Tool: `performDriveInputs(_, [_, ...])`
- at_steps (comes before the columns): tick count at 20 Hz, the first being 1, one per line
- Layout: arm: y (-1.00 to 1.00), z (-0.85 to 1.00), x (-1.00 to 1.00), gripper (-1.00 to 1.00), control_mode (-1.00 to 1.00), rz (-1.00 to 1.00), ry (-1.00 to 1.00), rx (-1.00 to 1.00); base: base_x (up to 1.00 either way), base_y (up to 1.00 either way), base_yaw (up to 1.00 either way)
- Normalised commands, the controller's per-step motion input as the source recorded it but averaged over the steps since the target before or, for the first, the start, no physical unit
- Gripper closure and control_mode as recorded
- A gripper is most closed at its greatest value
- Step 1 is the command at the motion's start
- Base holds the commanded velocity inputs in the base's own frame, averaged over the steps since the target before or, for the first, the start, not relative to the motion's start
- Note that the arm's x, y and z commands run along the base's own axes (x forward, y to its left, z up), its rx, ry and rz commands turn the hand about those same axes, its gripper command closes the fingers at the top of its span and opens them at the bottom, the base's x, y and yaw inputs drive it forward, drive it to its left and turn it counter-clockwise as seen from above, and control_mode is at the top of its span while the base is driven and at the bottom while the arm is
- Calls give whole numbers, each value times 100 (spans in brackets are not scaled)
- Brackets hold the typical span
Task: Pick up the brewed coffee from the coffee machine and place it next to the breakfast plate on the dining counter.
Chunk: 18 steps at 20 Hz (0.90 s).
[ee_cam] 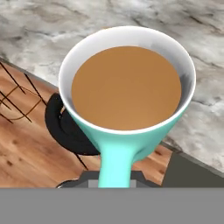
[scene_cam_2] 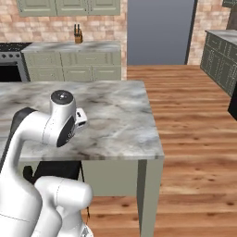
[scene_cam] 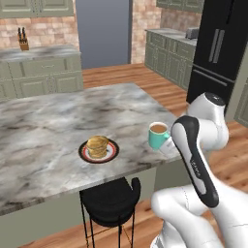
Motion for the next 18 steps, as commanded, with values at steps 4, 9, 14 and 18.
performDriveInputs(4, [0, -38, 60, 100, -100, -1, 0, 0, 0, 0, 0])
performDriveInputs(9, [11, -54, 60, 100, -100, 0, 0, 0, 0, 0, 0])
performDriveInputs(14, [21, -46, 59, 100, -100, 0, 0, 0, 0, 0, 0])
performDriveInputs(18, [3, -31, 58, 100, -100, -1, 1, 0, 0, 0, 0])
